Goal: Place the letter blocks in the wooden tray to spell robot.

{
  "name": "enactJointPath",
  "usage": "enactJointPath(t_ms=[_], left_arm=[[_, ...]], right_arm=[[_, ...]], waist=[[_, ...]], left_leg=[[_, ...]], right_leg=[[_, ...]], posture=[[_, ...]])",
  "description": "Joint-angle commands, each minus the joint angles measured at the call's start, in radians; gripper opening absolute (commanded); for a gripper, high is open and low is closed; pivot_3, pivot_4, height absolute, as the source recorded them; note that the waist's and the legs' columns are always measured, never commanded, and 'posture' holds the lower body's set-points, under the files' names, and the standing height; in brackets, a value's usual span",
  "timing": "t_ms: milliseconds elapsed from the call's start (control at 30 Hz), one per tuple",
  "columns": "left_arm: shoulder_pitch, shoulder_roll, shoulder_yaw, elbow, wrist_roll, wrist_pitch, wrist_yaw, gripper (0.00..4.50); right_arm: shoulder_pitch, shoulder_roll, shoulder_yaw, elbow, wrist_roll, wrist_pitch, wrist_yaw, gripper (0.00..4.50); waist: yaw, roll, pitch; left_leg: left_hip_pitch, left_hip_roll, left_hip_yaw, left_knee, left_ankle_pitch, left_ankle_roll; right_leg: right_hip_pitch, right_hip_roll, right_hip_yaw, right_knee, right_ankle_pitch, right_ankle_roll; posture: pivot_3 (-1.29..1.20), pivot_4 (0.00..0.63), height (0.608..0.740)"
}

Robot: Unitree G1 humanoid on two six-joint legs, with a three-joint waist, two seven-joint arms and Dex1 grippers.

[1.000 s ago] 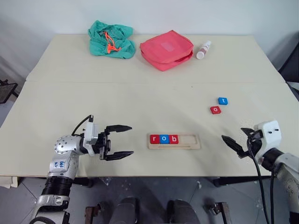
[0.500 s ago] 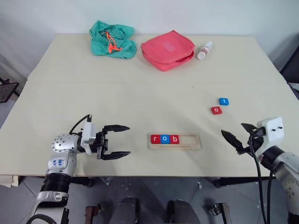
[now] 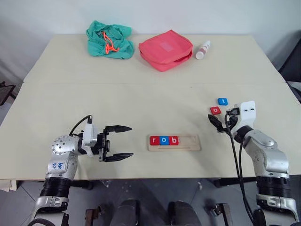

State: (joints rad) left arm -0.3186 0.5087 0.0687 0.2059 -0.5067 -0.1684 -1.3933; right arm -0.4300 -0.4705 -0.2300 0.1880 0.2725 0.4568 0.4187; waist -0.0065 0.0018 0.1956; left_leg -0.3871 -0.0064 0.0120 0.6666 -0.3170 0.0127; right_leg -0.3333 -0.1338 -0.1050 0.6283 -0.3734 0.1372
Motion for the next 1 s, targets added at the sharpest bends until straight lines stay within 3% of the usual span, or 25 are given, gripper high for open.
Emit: enactJointPath(t_ms=[33, 300, 400, 633, 733, 1000], left_arm=[[0.025, 0.01, 0.02, -0.058, -0.014, 0.005, 0.02, 4.5], [0.046, 0.015, 0.021, -0.086, -0.014, 0.013, 0.041, 4.5], [0.049, 0.015, 0.02, -0.09, -0.014, 0.011, 0.044, 4.5], [0.047, 0.011, 0.016, -0.082, -0.012, 0.007, 0.042, 4.5], [0.04, 0.009, 0.012, -0.072, -0.01, 0.004, 0.036, 4.5], [0.005, 0.006, 0.002, -0.034, -0.012, 0.002, 0.0, 4.5]], right_arm=[[-0.045, 0.002, 0.013, 0.087, -0.031, -0.083, -0.001, 4.49], [-0.13, 0.006, 0.046, 0.272, -0.068, -0.186, 0.027, 4.49], [-0.117, 0.014, 0.046, 0.255, -0.069, -0.188, 0.02, 3.93], [-0.044, 0.021, 0.029, 0.143, -0.052, -0.16, -0.004, 1.51], [-0.002, 0.022, 0.016, 0.064, -0.044, -0.139, -0.026, 1.47], [0.223, 0.063, -0.073, -0.42, 0.053, 0.101, -0.15, 1.47]], waist=[[-0.001, 0.0, 0.0], [-0.001, 0.0, 0.0], [-0.001, 0.0, 0.0], [0.006, 0.0, 0.0], [0.005, 0.0, 0.0], [0.005, 0.0, 0.0]], left_leg=[[0.0, 0.0, 0.0, 0.0, 0.0, 0.0], [0.0, 0.0, 0.001, 0.0, 0.0, 0.0], [0.0, 0.0, 0.001, 0.0, 0.0, 0.0], [-0.001, 0.0, 0.0, 0.0, 0.0, 0.0], [-0.001, 0.0, 0.0, 0.0, 0.0, 0.0], [-0.003, 0.0, 0.001, 0.0, 0.0, 0.0]], right_leg=[[-0.001, 0.0, 0.0, 0.001, 0.0, 0.0], [-0.002, 0.0, 0.0, 0.001, 0.0, 0.0], [-0.002, 0.0, 0.0, 0.001, 0.0, 0.0], [-0.002, 0.0, 0.0, 0.002, 0.0, 0.0], [-0.002, 0.0, 0.0, 0.002, 0.0, 0.0], [-0.005, 0.0, 0.001, 0.002, 0.0, 0.0]], posture=[[0.0, 0.15, 0.74], [0.0, 0.15, 0.74], [0.0, 0.15, 0.74], [0.0, 0.15, 0.74], [0.0, 0.15, 0.74], [0.0, 0.15, 0.74]])
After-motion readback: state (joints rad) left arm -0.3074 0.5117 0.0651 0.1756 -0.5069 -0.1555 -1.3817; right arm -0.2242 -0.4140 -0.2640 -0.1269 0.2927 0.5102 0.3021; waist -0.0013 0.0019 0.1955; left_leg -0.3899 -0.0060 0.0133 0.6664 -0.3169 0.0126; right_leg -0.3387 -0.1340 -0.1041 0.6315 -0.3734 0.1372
